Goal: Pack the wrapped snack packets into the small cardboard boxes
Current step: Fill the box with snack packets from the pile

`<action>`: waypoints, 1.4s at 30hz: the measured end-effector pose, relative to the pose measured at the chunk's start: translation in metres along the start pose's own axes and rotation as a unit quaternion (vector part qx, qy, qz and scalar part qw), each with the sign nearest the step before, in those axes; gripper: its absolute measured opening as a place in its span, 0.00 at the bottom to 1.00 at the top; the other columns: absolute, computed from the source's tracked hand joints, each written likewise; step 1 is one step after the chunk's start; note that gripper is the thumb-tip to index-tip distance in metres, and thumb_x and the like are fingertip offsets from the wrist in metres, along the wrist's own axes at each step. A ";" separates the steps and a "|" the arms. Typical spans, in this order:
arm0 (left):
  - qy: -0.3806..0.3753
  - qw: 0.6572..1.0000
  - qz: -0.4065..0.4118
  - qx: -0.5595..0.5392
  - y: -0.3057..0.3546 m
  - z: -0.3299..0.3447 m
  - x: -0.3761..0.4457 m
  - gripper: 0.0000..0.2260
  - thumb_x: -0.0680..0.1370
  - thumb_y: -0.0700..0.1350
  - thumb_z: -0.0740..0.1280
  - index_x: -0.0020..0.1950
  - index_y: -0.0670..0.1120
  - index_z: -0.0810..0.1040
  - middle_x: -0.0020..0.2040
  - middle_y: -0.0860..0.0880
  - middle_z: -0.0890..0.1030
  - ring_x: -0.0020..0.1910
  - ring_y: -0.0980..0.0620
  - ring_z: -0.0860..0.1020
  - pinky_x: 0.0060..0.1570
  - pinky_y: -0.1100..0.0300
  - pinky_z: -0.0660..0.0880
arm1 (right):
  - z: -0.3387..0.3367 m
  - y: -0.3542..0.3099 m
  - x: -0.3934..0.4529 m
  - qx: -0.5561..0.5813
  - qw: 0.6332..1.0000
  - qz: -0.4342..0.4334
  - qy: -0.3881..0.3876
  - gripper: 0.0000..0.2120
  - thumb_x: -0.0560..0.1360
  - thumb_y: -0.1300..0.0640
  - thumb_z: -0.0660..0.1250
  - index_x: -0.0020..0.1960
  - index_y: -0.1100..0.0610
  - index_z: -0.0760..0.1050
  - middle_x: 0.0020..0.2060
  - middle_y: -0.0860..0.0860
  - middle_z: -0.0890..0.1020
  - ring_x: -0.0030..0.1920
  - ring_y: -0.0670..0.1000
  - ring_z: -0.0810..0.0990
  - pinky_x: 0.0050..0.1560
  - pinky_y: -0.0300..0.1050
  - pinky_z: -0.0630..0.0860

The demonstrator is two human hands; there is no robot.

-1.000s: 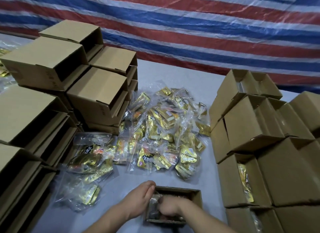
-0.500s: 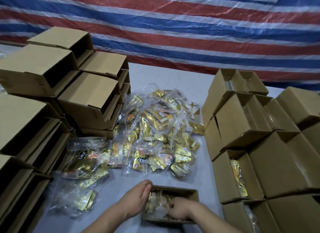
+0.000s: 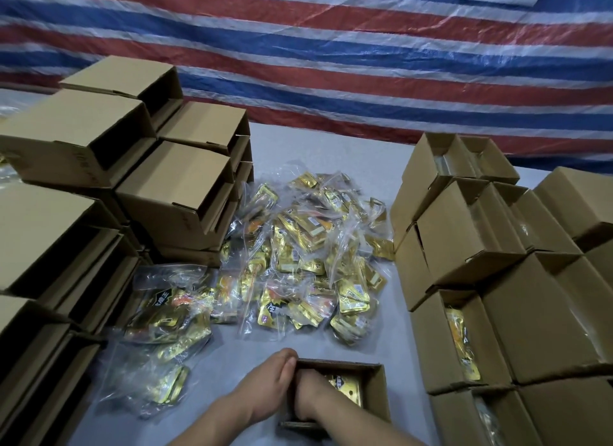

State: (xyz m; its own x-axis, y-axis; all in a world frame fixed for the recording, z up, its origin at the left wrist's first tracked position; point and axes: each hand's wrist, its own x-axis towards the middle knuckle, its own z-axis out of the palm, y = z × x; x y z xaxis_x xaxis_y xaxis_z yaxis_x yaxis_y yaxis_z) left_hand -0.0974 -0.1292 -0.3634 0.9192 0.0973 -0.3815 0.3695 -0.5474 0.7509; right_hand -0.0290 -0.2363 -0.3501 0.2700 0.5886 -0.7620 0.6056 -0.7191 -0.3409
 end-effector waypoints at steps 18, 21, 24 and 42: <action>-0.014 0.999 -0.027 0.019 0.029 -0.008 0.018 0.13 0.85 0.54 0.50 0.62 0.55 0.72 0.55 0.55 0.77 0.55 0.57 0.76 0.48 0.65 0.69 | -0.050 0.077 -0.072 -0.030 0.985 0.039 0.164 0.19 0.78 0.52 0.64 0.68 0.54 0.70 0.63 0.55 0.77 0.63 0.58 0.76 0.61 0.52 0.74; 0.017 0.997 -0.080 -0.006 0.037 0.003 0.013 0.24 0.83 0.59 0.54 0.76 0.49 0.64 0.68 0.51 0.73 0.68 0.52 0.72 0.61 0.65 0.69 | -0.034 0.084 -0.069 -0.017 0.984 0.057 0.169 0.12 0.80 0.58 0.58 0.62 0.55 0.73 0.59 0.60 0.79 0.59 0.63 0.78 0.55 0.52 0.74; 0.006 0.990 -0.119 -0.071 0.042 0.015 -0.007 0.32 0.77 0.64 0.64 0.75 0.47 0.65 0.68 0.49 0.76 0.66 0.52 0.75 0.69 0.57 0.68 | -0.030 0.089 -0.079 0.026 0.977 0.079 0.195 0.12 0.80 0.57 0.57 0.61 0.51 0.74 0.57 0.59 0.80 0.58 0.61 0.79 0.52 0.48 0.73; 0.021 0.926 -0.056 -0.372 0.299 0.028 0.034 0.31 0.79 0.48 0.62 0.79 0.50 0.52 0.70 0.47 0.71 0.60 0.47 0.76 0.61 0.50 0.75 | -0.112 0.138 -0.260 0.072 0.845 0.261 0.461 0.07 0.81 0.59 0.58 0.58 0.52 0.64 0.50 0.54 0.82 0.51 0.57 0.82 0.40 0.45 0.67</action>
State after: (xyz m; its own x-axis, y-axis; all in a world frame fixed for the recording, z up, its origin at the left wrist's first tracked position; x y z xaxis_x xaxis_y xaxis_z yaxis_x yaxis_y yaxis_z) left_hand 0.0409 -0.3125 -0.1666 0.8679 0.1600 -0.4703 0.4403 0.1905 0.8774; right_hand 0.0676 -0.4470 -0.1374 0.9809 0.1674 -0.0989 0.1446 -0.9682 -0.2044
